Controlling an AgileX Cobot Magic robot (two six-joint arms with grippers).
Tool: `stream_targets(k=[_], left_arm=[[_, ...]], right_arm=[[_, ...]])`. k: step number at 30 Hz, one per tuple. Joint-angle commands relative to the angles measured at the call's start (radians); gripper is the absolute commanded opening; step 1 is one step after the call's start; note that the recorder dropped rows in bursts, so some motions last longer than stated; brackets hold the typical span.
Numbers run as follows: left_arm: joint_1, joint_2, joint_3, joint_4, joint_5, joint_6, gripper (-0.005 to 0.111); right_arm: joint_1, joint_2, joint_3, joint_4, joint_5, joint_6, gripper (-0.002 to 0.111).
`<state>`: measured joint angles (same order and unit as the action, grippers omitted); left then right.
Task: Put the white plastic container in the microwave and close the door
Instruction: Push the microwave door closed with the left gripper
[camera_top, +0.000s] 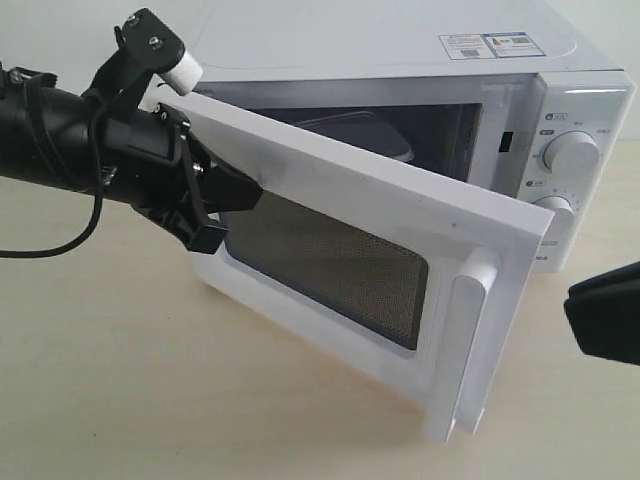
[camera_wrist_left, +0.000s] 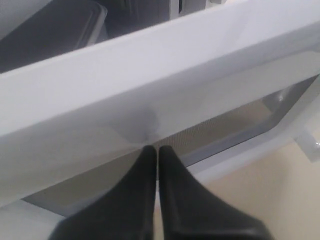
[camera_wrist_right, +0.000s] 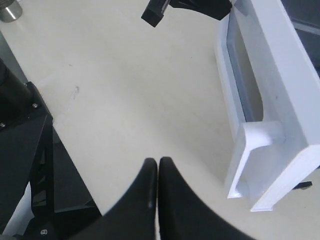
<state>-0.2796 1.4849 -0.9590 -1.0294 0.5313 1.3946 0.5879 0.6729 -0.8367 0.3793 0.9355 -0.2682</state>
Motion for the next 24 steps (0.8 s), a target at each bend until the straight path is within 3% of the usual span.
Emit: stream_targets(k=[1,24], left_arm=[[-0.011,0.011,-0.019,-0.014,-0.02,0.013,0.004],[-0.011,0.147,-0.155,-0.036,-0.044,0.072,0.004]], right_arm=[[0.002,-0.003,-0.006,0.0,-0.013,-0.006,0.0],[0.002,0.0,-0.002,0.007,-0.166,0.006,0.0]])
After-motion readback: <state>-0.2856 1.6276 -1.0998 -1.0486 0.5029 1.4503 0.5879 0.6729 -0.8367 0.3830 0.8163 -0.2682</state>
